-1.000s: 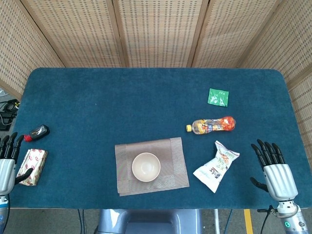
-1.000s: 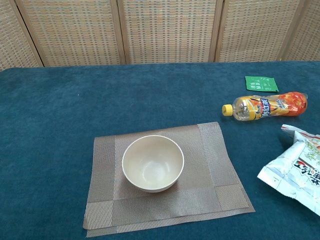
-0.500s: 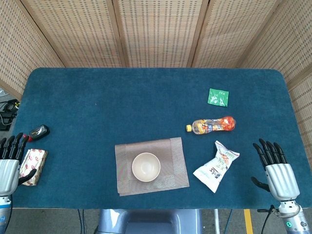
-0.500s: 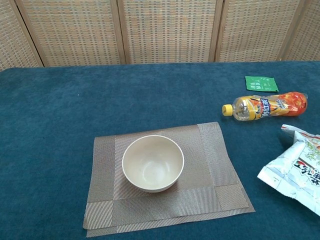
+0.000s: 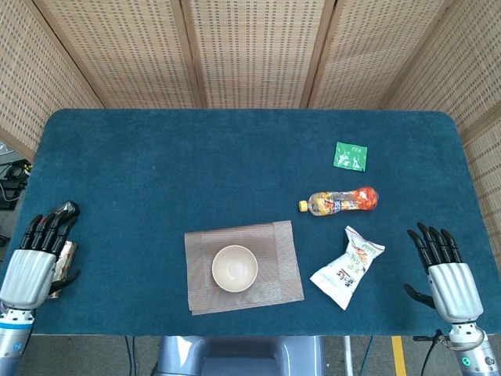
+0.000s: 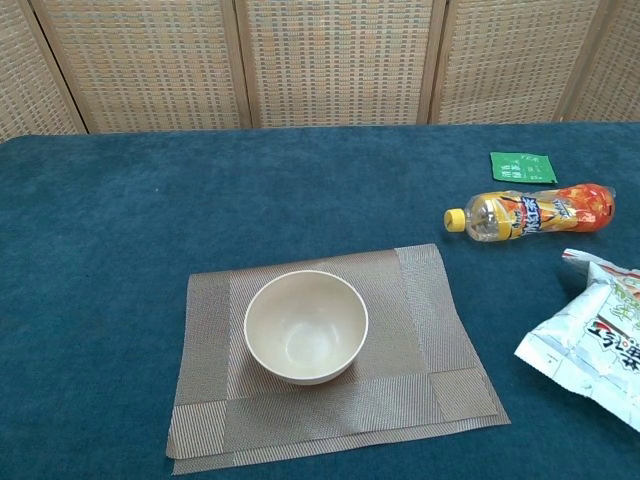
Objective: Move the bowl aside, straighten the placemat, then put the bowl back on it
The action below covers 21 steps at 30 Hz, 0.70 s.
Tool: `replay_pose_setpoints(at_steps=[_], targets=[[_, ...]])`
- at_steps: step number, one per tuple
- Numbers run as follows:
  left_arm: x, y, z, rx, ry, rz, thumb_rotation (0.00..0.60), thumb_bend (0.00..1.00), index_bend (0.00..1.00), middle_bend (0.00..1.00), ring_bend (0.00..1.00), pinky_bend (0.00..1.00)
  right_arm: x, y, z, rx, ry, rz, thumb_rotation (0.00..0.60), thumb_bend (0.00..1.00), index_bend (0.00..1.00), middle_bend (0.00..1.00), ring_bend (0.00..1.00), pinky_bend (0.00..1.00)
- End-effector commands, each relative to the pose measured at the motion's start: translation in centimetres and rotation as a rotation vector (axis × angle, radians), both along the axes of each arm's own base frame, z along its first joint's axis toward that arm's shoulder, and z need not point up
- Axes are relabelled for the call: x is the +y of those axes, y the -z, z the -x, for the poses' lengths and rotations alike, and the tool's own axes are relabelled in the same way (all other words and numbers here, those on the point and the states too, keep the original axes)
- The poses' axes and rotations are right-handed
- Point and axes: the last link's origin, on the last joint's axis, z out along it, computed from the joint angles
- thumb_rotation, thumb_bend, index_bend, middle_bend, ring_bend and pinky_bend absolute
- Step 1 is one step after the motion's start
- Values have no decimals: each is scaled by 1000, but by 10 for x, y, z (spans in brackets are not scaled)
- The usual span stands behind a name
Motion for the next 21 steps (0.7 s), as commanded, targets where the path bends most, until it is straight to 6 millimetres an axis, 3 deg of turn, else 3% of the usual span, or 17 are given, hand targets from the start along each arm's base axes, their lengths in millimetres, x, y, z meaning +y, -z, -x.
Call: replay_pose_setpoints(at_steps=[1,7,18,21], targets=[[11,8,-17,26,59,40,600,0,136,0,0,0,0,-1,0,-5,0,2,600,49,0,0,0,0],[29,40,-55,75,159,149,600,4,298,0,0,0,0,-3,0,-16,-1,0,600,49,0,0,0,0],[43,104,-107,159,293,278,600,6,408,0,0,0,-1,-6,1,-30,1,3,600,49,0,0,0,0],[44,120,-121,159,322,308,600,49,428,0,0,0,-1,-7,2,-34,4,6,600,49,0,0,0,0]])
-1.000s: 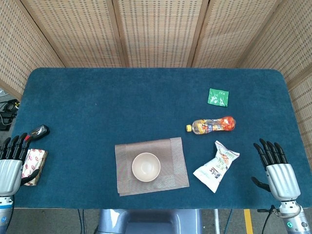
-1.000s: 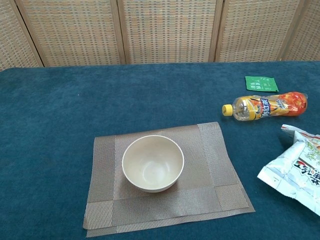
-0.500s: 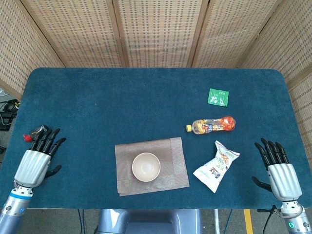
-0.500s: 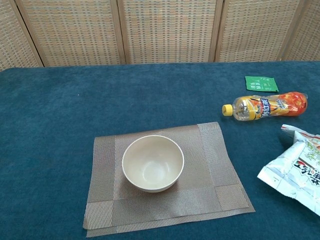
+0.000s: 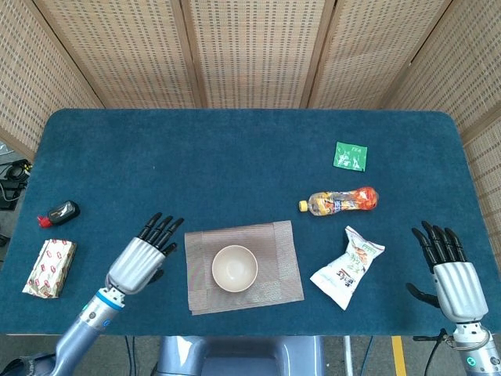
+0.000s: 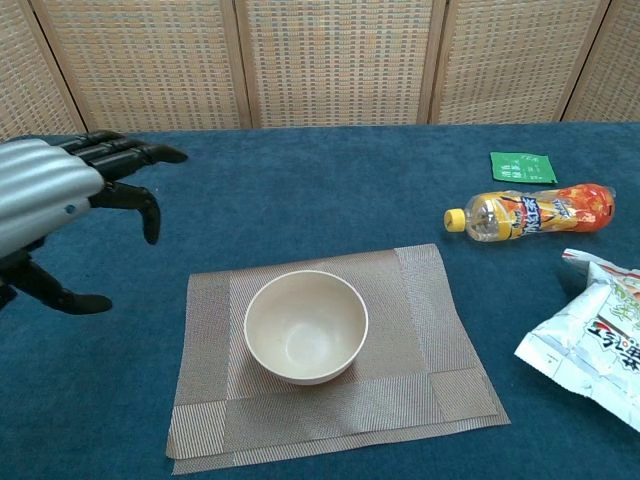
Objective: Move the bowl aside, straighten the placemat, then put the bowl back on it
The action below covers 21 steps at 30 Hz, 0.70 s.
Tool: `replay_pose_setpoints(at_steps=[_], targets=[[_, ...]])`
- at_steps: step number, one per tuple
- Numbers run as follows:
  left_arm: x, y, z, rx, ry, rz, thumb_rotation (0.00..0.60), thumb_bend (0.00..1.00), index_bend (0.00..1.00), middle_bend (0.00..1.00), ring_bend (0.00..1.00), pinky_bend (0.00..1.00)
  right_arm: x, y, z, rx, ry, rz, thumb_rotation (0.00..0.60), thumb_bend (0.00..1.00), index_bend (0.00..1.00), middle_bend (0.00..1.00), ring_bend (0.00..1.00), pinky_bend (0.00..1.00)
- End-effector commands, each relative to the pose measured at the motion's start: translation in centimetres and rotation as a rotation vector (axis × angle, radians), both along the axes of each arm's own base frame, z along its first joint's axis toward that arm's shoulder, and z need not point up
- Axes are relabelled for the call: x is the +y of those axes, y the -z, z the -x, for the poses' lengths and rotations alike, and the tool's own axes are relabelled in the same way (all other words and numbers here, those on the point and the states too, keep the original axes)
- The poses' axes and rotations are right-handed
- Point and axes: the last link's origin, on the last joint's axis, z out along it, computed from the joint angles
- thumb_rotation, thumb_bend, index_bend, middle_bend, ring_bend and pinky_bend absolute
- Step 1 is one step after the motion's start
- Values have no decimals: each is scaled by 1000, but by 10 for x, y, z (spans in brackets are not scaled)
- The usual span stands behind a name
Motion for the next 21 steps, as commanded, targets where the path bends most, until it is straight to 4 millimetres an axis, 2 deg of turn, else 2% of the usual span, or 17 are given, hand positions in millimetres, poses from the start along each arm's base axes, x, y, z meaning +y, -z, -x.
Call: replay_pose_setpoints(at_steps=[1,4,9,15,21], targets=[[2,19,-17,4,33,39,600,77,437,0,0,0,0,-1,1,-3,3,2,600,49,0,0,0,0],[0,36,-29,19,62,70,600,100,453,0,0,0,-1,-2,2,-8,5,3,600,49,0,0,0,0],[-3,55,-35,50,63,110,600,100,468,0,0,0,-1,-3,2,-12,3,4,600,49,0,0,0,0],[-4,69,-36,74,61,119,600,101,485,0,0,0,-2,-4,2,-20,2,9,600,49,0,0,0,0],[-4,78,-46,45,70,123,600,100,500,0,0,0,-2,-6,3,-30,5,13,600,49,0,0,0,0]])
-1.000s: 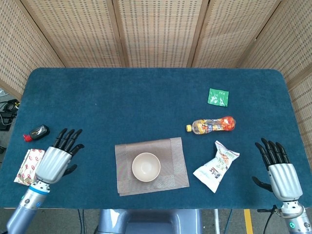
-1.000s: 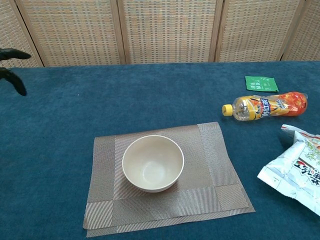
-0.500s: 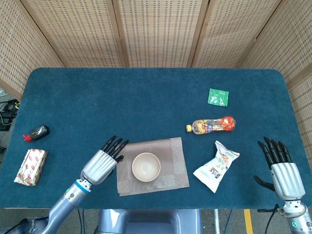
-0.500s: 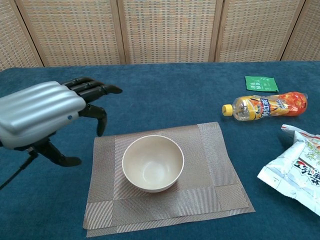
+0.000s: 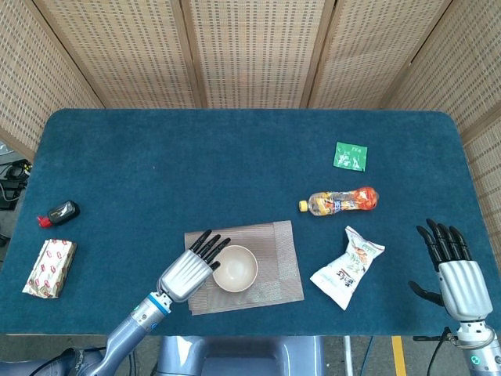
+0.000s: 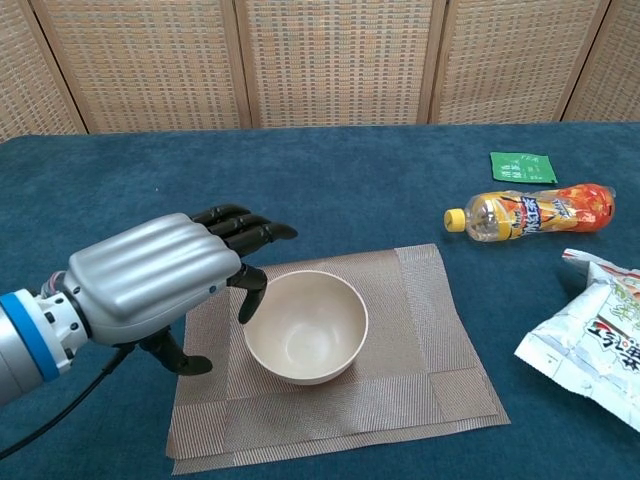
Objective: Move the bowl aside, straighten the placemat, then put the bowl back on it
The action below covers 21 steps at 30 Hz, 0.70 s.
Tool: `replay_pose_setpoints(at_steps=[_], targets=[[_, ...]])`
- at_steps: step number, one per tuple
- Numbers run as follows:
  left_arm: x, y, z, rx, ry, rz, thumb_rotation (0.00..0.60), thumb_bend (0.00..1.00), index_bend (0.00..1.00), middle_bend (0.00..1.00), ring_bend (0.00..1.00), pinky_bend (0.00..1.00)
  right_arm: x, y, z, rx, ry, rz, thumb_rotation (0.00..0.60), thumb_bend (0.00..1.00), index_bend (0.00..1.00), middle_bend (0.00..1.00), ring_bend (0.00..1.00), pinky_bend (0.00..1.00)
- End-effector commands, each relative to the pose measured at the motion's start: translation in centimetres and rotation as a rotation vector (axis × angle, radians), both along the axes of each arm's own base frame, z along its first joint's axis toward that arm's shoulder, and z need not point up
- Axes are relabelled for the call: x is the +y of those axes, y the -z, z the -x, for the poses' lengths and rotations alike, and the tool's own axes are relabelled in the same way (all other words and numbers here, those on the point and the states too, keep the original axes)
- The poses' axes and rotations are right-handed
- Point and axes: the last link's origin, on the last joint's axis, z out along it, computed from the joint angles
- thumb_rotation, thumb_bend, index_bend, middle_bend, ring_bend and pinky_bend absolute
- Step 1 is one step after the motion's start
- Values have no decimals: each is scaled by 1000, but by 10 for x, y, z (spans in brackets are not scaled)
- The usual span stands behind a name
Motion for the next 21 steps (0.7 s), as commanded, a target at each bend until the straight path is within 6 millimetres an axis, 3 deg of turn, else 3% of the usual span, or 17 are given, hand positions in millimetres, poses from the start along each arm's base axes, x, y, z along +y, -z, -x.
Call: replay_pose_setpoints(at_steps=[1,11,18,21], targets=[[0,5,-5,-8,11,2,600,100,501,0,0,0,0,-1,1,-3,1,1,600,49,0,0,0,0],[3,27,-15,28,30,10,600,105,538,0,0,0,0,-3,1,-13,-1,3,600,49,0,0,0,0],[7,37,-18,41,20,11,600,244,578,0,0,0,0,-4,1,-20,-7,5,600,49,0,0,0,0],[8,40,-17,49,13,9,600,369,612,0,0,0,0,-5,0,-22,-10,8,600,49,0,0,0,0]])
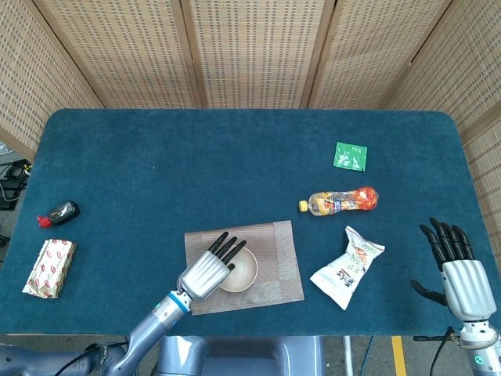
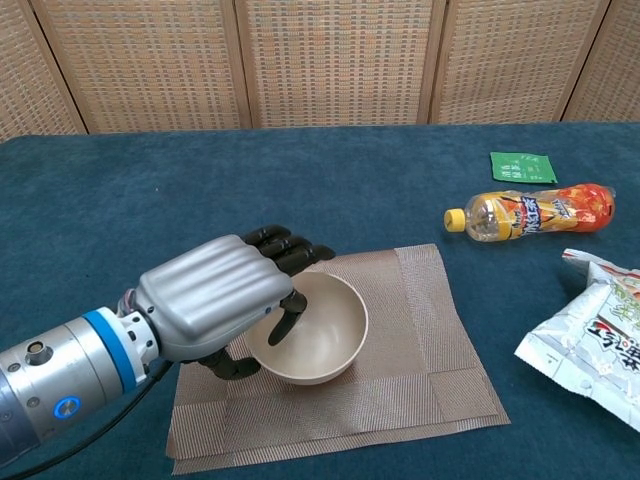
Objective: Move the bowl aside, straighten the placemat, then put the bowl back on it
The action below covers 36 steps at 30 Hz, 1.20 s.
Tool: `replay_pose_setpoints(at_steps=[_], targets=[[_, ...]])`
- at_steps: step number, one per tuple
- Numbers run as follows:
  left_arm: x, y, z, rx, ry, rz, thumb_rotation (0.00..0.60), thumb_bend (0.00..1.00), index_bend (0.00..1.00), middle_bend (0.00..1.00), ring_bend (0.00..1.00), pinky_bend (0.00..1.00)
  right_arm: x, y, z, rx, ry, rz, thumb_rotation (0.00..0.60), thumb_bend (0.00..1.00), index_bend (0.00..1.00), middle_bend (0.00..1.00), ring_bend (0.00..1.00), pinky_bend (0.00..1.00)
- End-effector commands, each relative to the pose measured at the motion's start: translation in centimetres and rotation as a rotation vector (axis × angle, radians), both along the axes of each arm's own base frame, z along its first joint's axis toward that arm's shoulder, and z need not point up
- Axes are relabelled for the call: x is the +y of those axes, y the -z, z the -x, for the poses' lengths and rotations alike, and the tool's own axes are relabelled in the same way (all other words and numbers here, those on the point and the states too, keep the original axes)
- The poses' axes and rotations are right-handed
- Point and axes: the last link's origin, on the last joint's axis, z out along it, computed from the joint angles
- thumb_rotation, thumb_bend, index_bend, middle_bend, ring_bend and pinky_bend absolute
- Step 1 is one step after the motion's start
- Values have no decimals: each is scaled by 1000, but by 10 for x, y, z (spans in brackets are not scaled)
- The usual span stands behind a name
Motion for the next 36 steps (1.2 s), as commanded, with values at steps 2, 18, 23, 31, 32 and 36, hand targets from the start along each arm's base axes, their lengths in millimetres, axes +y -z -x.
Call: replay_pose_setpoints(at_steps=[2,18,23,31,32,36], targets=[[1,3,0,4,-2,-4,600,457,632,0,0,0,0,0,0,-2,-3,1,600,49,0,0,0,0],[19,-25,18,-29,-42,-86,600,538,669,0,0,0,1,0,-1,-2,-6,1,600,49,0,0,0,0],[42,-55,41,-22,-89,-157,600,538,670,0,0,0,1,0,0,-2,-4,0,600,49,0,0,0,0],[82,-113,97,31,-206,-305,600,537,661,0,0,0,2,1,-2,7,-13,-3,600,49,0,0,0,0],[86,-121,105,35,-229,-323,600,537,661,0,0,0,2,2,-3,10,-13,-5,600,49,0,0,0,0],[98,-141,134,64,-299,-357,600,538,659,0,0,0,2,5,-3,21,-12,-10,600,48,0,0,0,0]])
